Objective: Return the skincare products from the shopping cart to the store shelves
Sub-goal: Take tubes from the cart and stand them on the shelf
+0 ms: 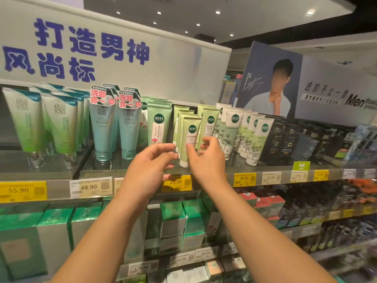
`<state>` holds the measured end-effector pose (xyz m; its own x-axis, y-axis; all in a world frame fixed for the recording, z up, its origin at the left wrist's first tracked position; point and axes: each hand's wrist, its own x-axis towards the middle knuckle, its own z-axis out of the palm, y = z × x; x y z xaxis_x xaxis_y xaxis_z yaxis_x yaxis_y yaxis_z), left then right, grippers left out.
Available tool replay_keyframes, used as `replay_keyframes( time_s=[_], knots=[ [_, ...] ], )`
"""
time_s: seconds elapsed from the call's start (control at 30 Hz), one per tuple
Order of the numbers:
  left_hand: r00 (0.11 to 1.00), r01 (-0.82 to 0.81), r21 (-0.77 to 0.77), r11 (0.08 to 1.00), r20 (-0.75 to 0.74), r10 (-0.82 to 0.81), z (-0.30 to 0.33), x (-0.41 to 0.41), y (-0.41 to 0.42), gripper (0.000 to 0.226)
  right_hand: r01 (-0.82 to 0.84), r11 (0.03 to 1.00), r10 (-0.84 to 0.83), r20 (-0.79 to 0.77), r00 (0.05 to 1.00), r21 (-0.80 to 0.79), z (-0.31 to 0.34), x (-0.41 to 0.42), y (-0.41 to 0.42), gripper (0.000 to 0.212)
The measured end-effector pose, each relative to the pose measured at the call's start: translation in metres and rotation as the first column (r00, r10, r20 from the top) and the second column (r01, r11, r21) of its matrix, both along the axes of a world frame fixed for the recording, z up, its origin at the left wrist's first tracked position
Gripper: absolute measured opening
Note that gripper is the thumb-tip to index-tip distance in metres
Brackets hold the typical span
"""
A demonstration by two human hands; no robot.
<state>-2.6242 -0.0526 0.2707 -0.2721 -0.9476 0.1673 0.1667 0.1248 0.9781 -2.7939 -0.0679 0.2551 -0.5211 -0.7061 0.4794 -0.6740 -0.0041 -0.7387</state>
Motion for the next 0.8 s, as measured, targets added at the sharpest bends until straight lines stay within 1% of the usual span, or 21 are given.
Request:
replay_keyframes(
  time_s=[0.1,0.2,0.33,0.53,0.63,0.7,0.8],
  knots=[
    [1.0,0.027,-0.016,0.999,-0.002,-0.027,-0.002,-0.003,0.004,0.017,-0.018,0.993,0.026,0.065,0.998,-0.116,-0.001,0.002,0.013,0.044],
    [0.997,0.066,-0.012,0.998,-0.024,-0.067,-0.005,-0.007,0.007,0.019,-0.001,0.973,0.024,0.098,0.995,-0.231,0.0,0.002,0.033,0.031],
    [0.989,0.144,-0.009,0.99,-0.036,-0.144,-0.01,-0.018,0.014,0.018,0.026,0.952,0.017,0.136,0.991,-0.305,-0.005,-0.002,0.062,0.021],
    [0.951,0.307,-0.008,0.952,-0.04,-0.307,-0.022,-0.046,0.032,0.019,0.08,0.946,-0.026,0.171,0.985,-0.313,-0.024,-0.017,0.109,0.017],
    [0.925,0.378,0.004,0.926,-0.043,-0.378,-0.03,-0.064,0.042,0.02,0.113,0.949,-0.058,0.19,0.98,-0.294,-0.033,-0.027,0.134,0.035],
    [0.901,0.433,0.013,0.901,-0.028,-0.433,-0.037,-0.077,0.05,0.021,0.124,0.956,-0.074,0.188,0.979,-0.267,-0.038,-0.034,0.153,0.039],
    [0.856,0.516,0.048,0.855,0.006,-0.517,-0.051,-0.099,0.066,0.02,0.16,0.964,-0.122,0.182,0.976,-0.211,-0.049,-0.045,0.186,0.032]
  ],
)
